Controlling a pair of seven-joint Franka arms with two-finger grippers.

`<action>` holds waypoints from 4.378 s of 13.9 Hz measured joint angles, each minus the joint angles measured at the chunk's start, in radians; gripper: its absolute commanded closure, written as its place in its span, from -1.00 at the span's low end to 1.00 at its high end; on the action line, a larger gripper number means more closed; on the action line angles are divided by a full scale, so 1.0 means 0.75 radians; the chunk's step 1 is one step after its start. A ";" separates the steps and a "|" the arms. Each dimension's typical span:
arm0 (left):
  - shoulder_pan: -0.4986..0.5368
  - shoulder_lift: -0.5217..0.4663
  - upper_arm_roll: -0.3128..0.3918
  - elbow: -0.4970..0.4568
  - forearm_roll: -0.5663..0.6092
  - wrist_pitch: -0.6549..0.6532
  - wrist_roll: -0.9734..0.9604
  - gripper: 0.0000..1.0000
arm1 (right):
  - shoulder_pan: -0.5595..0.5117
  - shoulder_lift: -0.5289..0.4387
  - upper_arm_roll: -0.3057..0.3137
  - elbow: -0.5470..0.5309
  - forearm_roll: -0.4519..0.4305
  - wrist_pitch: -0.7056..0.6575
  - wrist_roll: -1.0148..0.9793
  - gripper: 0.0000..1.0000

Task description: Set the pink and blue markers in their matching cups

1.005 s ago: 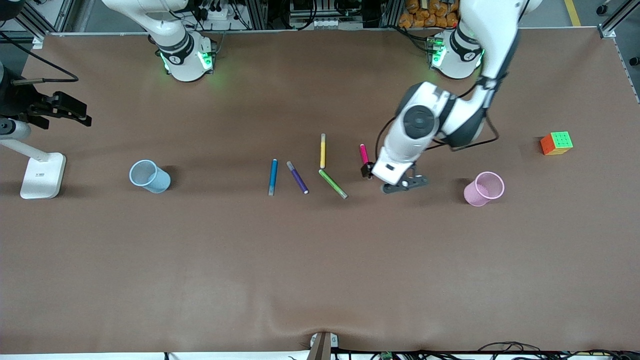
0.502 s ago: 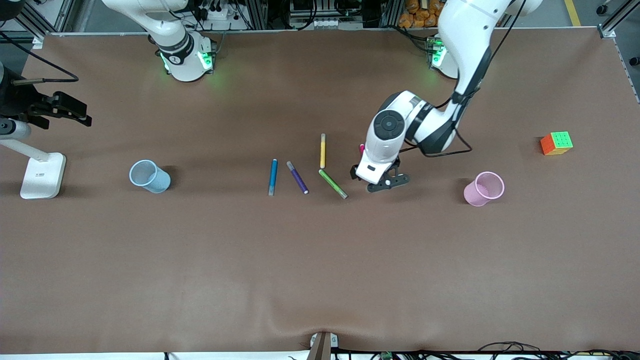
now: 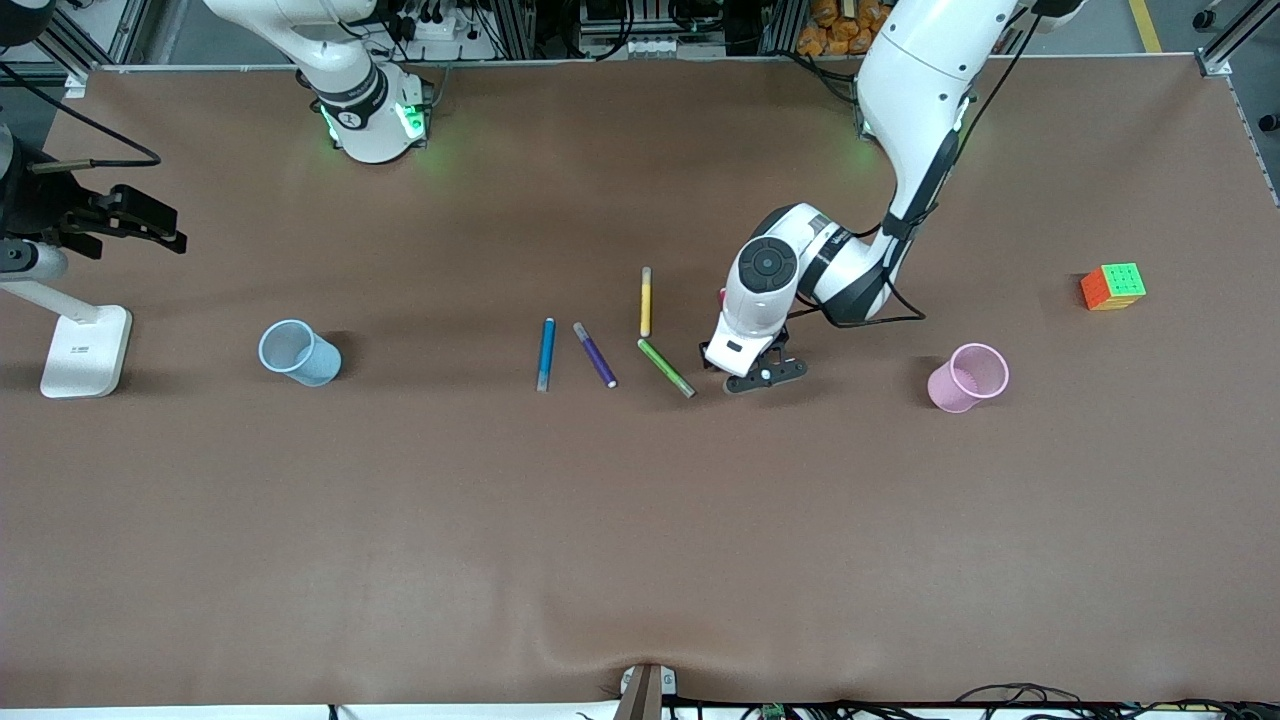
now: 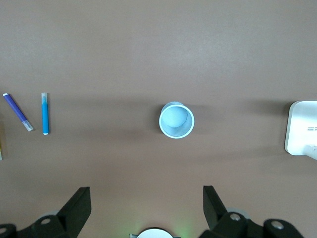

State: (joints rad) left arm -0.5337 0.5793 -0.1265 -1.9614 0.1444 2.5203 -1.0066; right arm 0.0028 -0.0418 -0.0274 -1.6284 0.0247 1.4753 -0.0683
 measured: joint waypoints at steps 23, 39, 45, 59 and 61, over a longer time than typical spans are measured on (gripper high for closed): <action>0.397 -0.442 0.016 -0.044 0.258 -0.189 0.376 1.00 | 0.503 0.559 0.012 -0.078 0.049 0.693 0.389 -1.00; 0.826 -0.628 0.013 -0.464 1.092 0.513 0.361 1.00 | 0.770 0.919 0.011 -0.251 0.049 1.318 0.590 -1.00; 0.847 -0.610 0.009 -0.474 1.209 0.548 0.265 1.00 | 0.807 0.917 0.007 -0.322 0.048 1.371 0.592 -1.00; 0.916 -0.497 0.010 -0.394 1.903 0.639 -0.409 -1.00 | 0.816 0.873 0.008 -0.340 0.045 1.337 0.623 1.00; 0.917 -0.496 0.008 -0.372 1.903 0.640 -0.385 -1.00 | 0.816 0.867 0.008 -0.340 0.045 1.337 0.622 1.00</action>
State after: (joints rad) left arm 0.1538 0.2071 -0.1202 -2.2405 1.5719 3.0003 -1.2952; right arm 0.6146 0.6082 -0.0216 -1.8831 0.0587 2.4781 0.3984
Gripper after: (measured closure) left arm 0.044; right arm 0.753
